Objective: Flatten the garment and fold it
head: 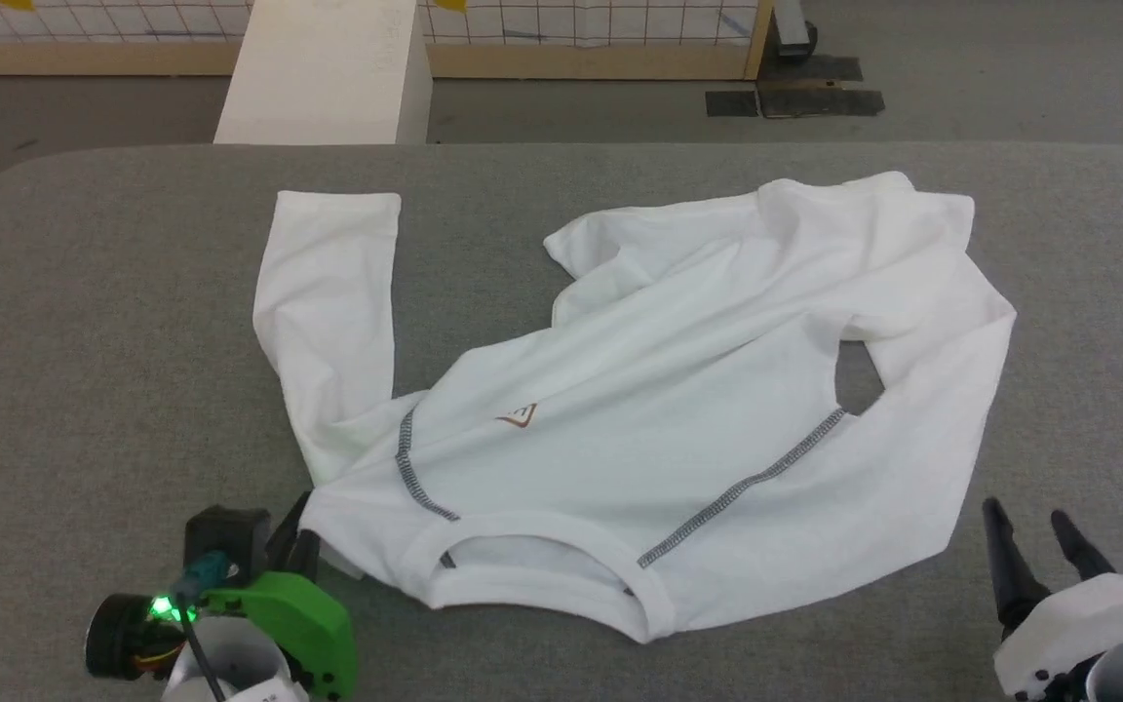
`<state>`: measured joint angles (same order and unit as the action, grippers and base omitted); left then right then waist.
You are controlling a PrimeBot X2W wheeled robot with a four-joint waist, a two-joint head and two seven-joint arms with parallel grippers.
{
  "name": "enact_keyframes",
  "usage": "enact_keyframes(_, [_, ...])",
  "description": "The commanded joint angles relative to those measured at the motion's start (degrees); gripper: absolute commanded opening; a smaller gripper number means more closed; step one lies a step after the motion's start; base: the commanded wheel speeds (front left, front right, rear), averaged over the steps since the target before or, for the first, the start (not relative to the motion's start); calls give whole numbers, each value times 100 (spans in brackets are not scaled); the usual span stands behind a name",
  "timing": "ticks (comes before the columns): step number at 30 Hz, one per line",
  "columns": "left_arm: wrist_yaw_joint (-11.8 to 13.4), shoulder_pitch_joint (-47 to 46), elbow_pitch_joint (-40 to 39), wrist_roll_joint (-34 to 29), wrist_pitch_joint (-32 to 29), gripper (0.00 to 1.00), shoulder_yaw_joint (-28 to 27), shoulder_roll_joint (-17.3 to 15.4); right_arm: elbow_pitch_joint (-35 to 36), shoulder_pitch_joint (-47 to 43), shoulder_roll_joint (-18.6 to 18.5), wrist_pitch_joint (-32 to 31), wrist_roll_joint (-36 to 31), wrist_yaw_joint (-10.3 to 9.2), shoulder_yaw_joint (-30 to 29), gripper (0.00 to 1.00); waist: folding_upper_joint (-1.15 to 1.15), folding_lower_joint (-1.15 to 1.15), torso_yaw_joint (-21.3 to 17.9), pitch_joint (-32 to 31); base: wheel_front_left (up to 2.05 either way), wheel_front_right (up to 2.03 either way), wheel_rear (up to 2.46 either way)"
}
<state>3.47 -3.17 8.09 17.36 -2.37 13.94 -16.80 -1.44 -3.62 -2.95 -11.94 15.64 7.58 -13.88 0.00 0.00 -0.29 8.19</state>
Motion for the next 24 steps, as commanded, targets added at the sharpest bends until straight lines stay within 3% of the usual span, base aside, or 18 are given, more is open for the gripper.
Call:
enact_keyframes(1, [94,110,-14,88,77,0,-106,-62,-21,-95,7,-197,33,-9,46,100,0,0,56,11,0,0,0])
enact_keyframes(8, [240,313,-91,206,211,0,-217,1,78,-286,7,-967,290,-9,447,100,0,0,225,145,0,0,0])
enact_keyframes(23, [128,-17,-24,261,333,0,-3,138,-413,226,7,-1291,426,-9,1115,100,0,0,493,525,0,0,0])
enact_keyframes(24, [122,-24,-11,266,341,0,6,142,-438,247,7,-1326,431,-9,1143,60,0,0,502,532,0,0,0])
